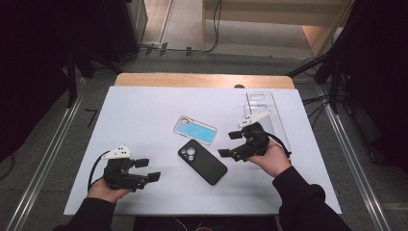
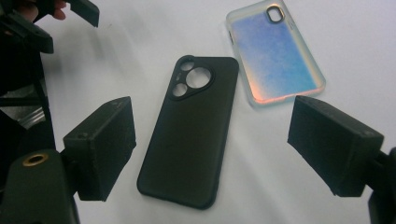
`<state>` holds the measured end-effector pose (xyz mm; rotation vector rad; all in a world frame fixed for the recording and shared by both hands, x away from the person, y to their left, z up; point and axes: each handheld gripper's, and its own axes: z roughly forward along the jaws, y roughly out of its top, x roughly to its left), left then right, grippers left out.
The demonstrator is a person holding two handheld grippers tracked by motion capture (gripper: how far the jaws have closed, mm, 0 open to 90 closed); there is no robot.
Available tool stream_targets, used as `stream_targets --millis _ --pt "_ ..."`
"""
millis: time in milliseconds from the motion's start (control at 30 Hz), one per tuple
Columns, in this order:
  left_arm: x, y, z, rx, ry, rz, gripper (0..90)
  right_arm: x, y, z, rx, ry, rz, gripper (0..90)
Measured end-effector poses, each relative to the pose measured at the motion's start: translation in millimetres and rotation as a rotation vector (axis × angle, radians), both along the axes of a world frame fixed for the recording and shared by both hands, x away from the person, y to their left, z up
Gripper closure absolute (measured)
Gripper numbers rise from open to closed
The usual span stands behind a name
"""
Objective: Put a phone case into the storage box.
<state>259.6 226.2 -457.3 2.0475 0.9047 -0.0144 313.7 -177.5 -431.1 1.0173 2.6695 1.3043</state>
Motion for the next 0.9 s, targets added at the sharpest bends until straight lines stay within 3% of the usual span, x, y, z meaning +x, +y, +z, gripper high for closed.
stream_targets --millis 333,500,900 --pt "-0.1 -0.2 -0.2 -0.003 0.002 -0.001 23.2 19.7 10.1 -0.5 -0.021 -0.006 0.007 13.2" --pt "-0.3 -0.6 -0.1 -0.003 0.001 -0.004 23.3 29.2 14.5 -2.2 -0.002 0.025 0.002 13.2" --pt "-0.2 -0.4 -0.5 -0.004 0.004 -0.005 23.3 53.9 31.0 -3.3 0.013 0.004 0.019 13.1"
